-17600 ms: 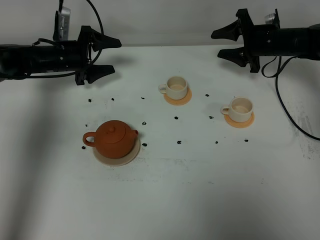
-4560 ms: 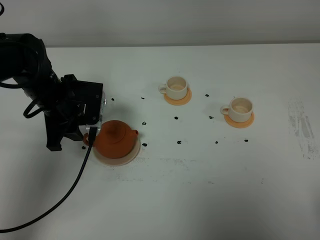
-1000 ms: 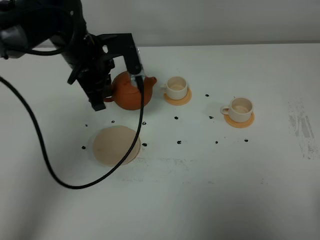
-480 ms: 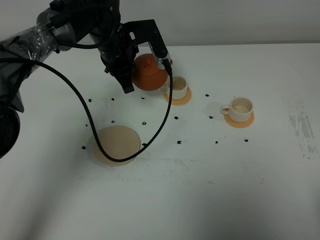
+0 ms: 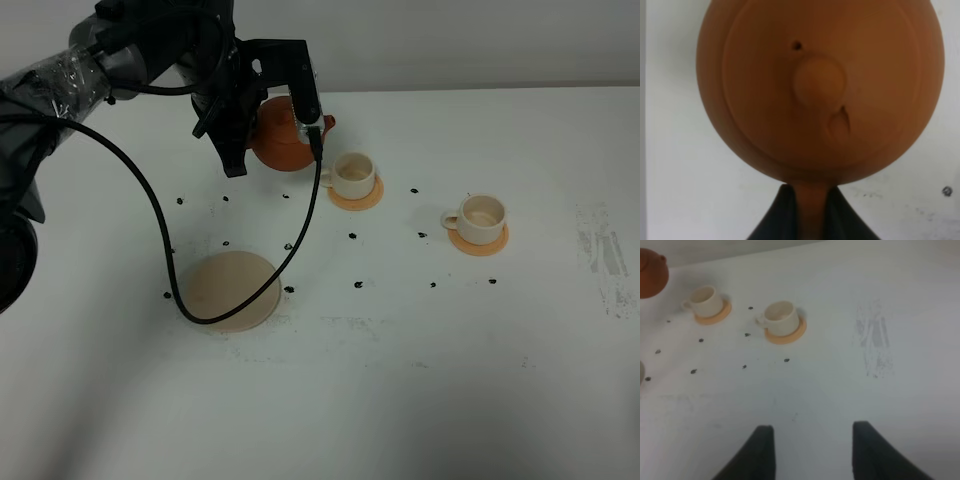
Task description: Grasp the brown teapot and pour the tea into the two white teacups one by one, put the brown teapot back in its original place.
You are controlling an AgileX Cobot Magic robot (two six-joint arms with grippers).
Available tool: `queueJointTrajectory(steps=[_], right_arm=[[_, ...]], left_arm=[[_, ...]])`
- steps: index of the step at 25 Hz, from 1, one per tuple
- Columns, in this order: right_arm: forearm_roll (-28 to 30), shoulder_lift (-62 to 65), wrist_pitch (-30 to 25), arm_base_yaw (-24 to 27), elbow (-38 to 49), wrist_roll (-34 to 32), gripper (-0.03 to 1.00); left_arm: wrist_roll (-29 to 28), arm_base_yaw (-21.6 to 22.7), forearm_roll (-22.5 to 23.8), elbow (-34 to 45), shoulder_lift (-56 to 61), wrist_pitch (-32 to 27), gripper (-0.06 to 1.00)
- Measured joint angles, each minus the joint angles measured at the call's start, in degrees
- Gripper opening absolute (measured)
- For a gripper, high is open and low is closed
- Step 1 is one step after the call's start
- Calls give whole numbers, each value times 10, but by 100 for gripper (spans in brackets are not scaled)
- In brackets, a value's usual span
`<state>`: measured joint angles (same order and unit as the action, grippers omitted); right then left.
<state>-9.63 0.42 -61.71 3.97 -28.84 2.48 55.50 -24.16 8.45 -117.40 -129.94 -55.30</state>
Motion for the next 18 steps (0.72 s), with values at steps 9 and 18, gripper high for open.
queueJointTrajectory(steps=[9, 18], right_arm=[[0, 0, 0, 0, 0, 0, 38], [0, 0, 0, 0, 0, 1, 38]], left_arm=[[84, 15, 3, 0, 0, 25, 12], [102, 15, 19, 0, -18, 82, 12]])
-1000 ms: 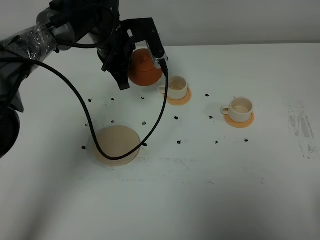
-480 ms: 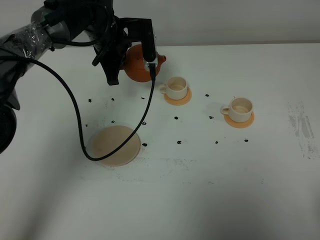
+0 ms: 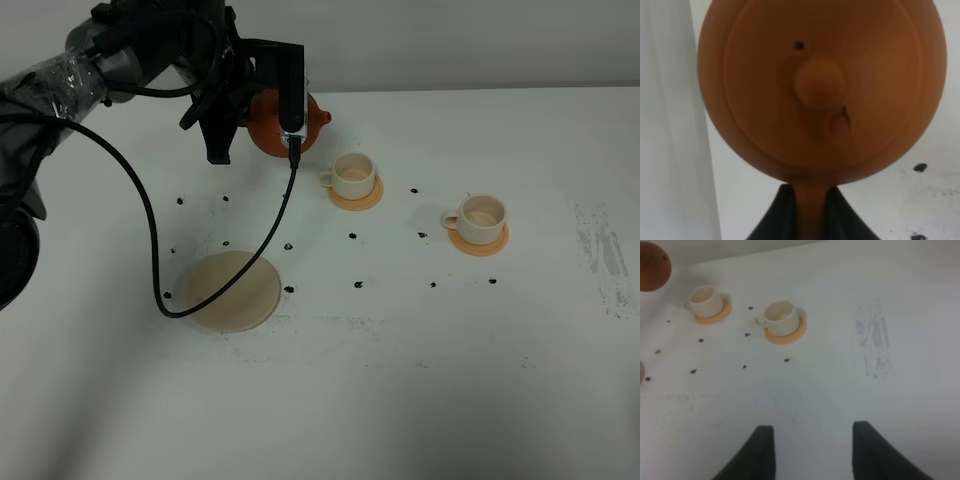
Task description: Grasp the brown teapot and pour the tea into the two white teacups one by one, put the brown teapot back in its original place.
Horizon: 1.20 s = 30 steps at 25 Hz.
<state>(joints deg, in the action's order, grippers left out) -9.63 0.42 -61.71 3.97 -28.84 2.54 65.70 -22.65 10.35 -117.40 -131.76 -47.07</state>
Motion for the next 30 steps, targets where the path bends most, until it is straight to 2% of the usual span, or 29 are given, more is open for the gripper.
queueJointTrajectory(steps=[7, 15, 30], right_arm=[[0, 0, 0, 0, 0, -1, 38], [0, 0, 0, 0, 0, -1, 38], [0, 0, 0, 0, 0, 0, 38]], left_arm=[[29, -1, 6, 0, -25, 31, 12], [32, -11, 23, 0, -31, 76, 12], [45, -26, 72, 0, -46, 92, 12]])
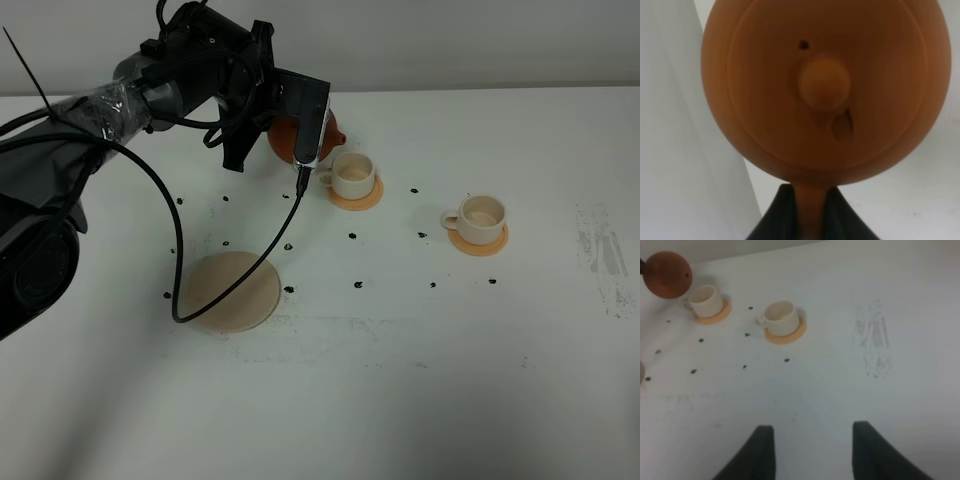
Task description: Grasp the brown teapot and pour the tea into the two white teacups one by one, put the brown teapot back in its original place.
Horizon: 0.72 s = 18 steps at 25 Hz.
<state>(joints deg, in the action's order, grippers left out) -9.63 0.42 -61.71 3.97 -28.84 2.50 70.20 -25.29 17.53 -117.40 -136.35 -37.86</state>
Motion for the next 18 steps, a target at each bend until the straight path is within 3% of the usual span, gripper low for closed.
queueJointTrajectory(steps=[18], right_arm=[[0, 0, 0, 0, 0, 0, 38]], left_arm=[[0, -20, 69, 0, -2, 28, 12]])
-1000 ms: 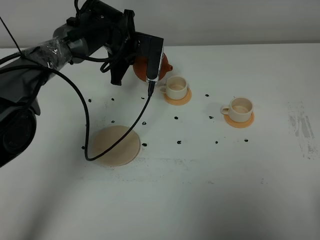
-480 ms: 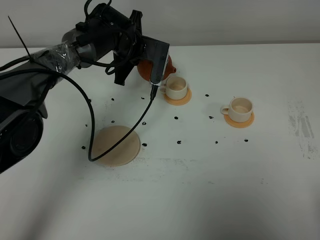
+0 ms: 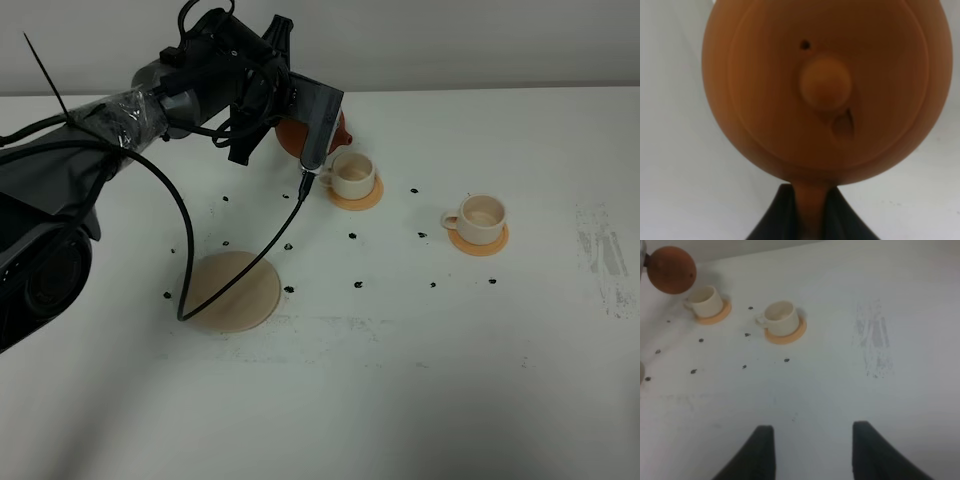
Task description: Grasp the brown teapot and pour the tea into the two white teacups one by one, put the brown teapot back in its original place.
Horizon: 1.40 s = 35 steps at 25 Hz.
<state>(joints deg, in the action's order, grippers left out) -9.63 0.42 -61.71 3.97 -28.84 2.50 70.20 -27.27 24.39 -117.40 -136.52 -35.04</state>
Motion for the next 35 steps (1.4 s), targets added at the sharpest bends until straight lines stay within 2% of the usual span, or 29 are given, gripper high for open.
queueJointTrajectory(steps=[9, 18, 35], right_arm=[[0, 0, 0, 0, 0, 0, 38], [0, 0, 0, 0, 0, 0, 38], [0, 0, 0, 0, 0, 0, 38]], left_arm=[[1, -12, 28, 0, -9, 6, 12], [31, -12, 54, 0, -9, 10, 12], [42, -21, 86, 0, -9, 29, 12]])
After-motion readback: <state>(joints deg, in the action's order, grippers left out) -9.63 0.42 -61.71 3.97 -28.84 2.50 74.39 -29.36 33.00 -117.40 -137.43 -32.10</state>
